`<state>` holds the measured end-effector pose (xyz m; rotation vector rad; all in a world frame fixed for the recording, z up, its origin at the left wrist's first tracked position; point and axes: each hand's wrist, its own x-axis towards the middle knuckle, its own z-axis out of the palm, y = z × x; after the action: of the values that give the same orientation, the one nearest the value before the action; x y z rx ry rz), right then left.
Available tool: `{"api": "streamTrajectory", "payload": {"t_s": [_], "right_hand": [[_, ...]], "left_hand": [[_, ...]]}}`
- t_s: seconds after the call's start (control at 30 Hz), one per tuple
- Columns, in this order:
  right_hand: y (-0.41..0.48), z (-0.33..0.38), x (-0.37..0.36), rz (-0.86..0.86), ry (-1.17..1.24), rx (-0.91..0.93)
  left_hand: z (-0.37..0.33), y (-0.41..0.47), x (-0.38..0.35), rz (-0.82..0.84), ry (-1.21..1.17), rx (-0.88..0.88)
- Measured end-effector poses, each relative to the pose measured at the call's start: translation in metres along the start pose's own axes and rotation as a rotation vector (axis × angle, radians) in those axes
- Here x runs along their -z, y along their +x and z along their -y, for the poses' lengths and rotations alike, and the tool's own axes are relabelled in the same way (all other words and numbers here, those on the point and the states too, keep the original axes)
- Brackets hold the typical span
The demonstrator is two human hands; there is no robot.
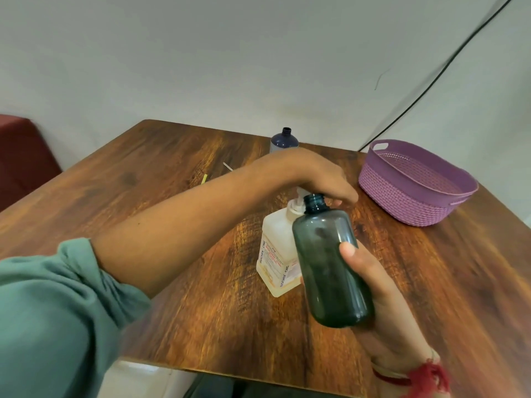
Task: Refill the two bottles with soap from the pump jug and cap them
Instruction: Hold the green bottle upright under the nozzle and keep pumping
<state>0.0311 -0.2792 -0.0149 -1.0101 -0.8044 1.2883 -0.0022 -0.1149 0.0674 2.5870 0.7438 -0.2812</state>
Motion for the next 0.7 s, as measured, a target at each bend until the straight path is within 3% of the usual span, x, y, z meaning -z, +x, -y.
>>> {"api": "streamTrajectory", "payload": {"t_s": [0.17, 0.4, 0.53, 0.7], "right_hand": [[0.002, -0.002, 0.001, -0.002, -0.003, -0.01], [0.0, -0.001, 0.001, 0.004, -0.001, -0.022], [0.001, -0.002, 0.001, -0.003, 0.004, -0.018], [0.002, -0.006, -0.001, -0.016, 0.009, -0.028]], "left_hand": [[0.008, 0.003, -0.011, 0.055, -0.261, 0.002], [0.002, 0.0, -0.005, -0.032, -0.102, -0.025], [0.007, 0.004, -0.009, -0.005, -0.307, -0.014], [0.009, 0.001, -0.01, 0.02, -0.256, 0.004]]}}
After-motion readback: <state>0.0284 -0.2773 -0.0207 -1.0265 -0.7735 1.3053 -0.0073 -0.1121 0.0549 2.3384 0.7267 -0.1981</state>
